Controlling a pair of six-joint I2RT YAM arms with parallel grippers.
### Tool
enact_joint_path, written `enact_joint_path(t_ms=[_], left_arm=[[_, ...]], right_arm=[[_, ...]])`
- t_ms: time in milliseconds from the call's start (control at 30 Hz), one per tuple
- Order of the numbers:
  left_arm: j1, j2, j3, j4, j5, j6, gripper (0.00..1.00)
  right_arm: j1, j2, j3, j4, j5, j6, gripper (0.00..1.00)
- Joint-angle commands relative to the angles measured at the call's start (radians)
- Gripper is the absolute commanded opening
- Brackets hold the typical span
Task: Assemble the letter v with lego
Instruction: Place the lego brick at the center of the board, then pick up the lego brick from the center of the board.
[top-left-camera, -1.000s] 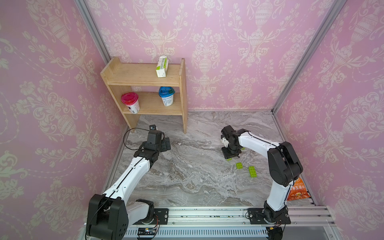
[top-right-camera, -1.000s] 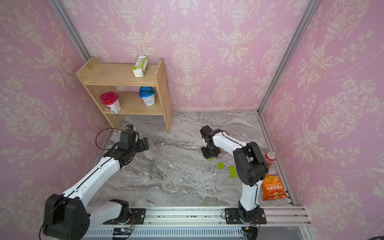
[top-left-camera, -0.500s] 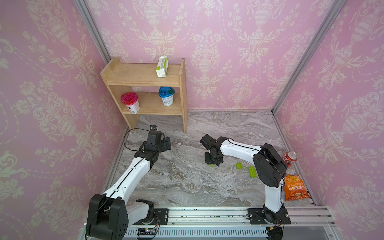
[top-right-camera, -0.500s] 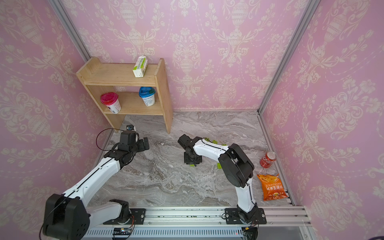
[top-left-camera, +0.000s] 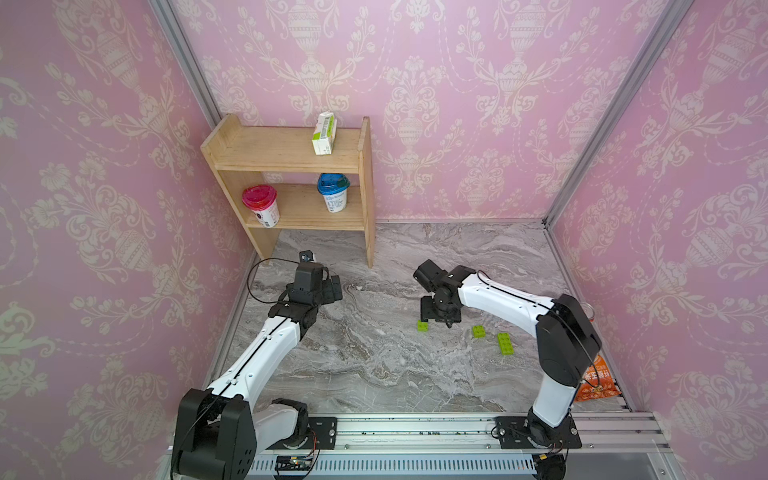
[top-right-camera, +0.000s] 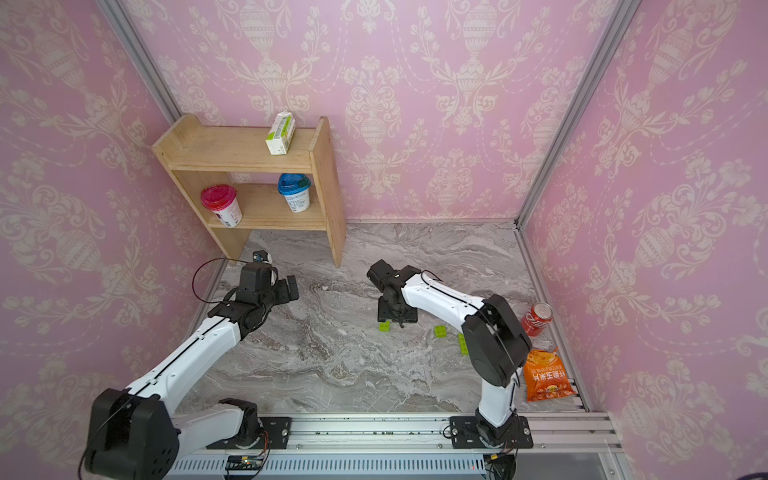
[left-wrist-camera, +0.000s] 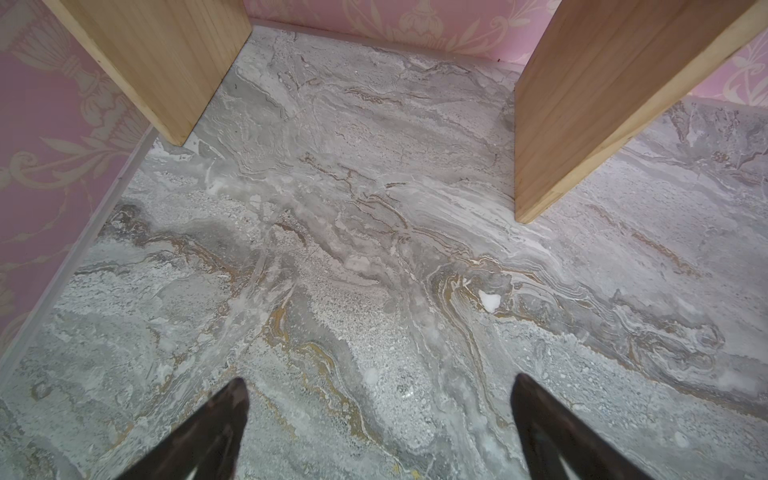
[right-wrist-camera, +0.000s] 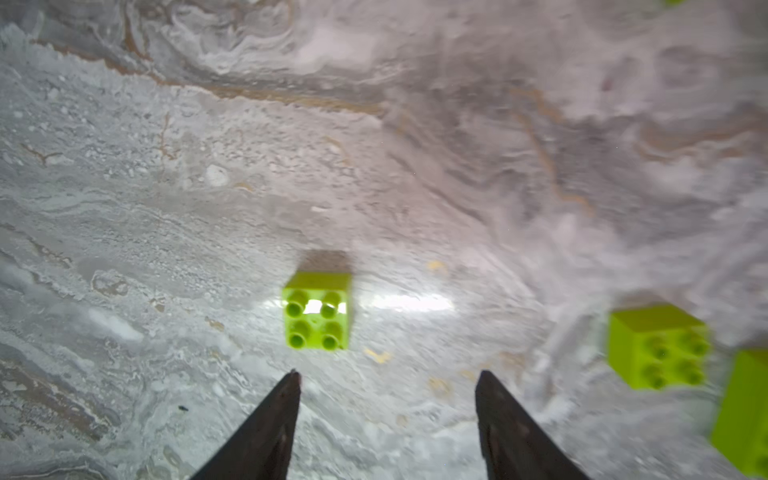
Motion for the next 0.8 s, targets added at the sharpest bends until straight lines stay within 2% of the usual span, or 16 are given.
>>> enact_joint_path(t_ms=[0, 100, 233, 567, 767], left_arm=[[-0.007, -0.014, -0.015, 0.019, 0.028, 0.018, 0.99], [-0.008, -0.01, -0.017, 0.034, 0.049, 0.009, 0.99], [-0.008, 0.007, -0.014, 0.055, 0.069, 0.003, 0.99], [-0.007, 0.018, -0.022, 0.061, 0.055, 0.003, 0.99], [-0.008, 0.005, -0.025, 0.055, 0.043, 0.007, 0.99]], right_arm=[[-0.175, -0.183, -0.148, -0.204, 0.097, -0.062, 0.67], [-0.362, -0.296, -0.292, -0.202, 0.063, -0.168, 0.67], [-0.511, -0.277, -0.381, -0.134, -0.037, -0.264, 0.67], [-0.549, -0.155, -0.422, 0.001, -0.103, -0.318, 0.68], [-0.549, -0.112, -0.428, 0.034, -0.094, -0.328, 0.56]])
